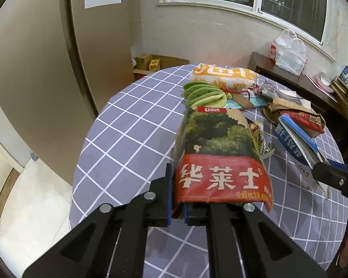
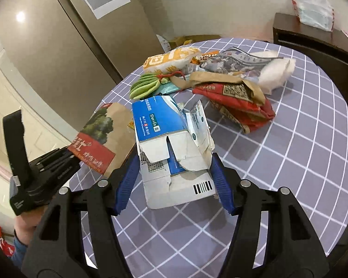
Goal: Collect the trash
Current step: 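Carry both items to the blue wastebasket and open both tools to drop them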
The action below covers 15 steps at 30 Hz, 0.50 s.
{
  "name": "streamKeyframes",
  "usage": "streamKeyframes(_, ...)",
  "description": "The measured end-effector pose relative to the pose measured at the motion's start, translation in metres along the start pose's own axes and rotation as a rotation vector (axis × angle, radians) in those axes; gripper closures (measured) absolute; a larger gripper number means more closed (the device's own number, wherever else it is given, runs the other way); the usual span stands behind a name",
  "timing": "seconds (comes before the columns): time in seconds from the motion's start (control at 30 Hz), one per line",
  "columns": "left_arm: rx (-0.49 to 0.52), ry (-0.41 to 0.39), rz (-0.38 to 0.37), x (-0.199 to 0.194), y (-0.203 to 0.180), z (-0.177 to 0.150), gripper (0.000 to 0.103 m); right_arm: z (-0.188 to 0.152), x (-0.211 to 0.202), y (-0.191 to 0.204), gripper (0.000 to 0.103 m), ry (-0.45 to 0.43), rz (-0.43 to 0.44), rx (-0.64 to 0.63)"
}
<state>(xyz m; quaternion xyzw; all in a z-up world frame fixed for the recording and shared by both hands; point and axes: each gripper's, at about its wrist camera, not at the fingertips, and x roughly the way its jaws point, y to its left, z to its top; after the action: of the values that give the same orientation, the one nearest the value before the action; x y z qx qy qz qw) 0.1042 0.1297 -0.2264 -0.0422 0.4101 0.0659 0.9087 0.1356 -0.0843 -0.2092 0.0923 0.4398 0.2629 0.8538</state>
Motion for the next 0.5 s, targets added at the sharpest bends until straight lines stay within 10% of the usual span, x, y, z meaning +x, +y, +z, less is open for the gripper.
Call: streamKeyframes(0.5,-0.007,-0.152,-0.045,-0.070,-0.030,0.021,0.098,0.010,-0.086,-0.004,0.042,-0.191,0.085,0.011)
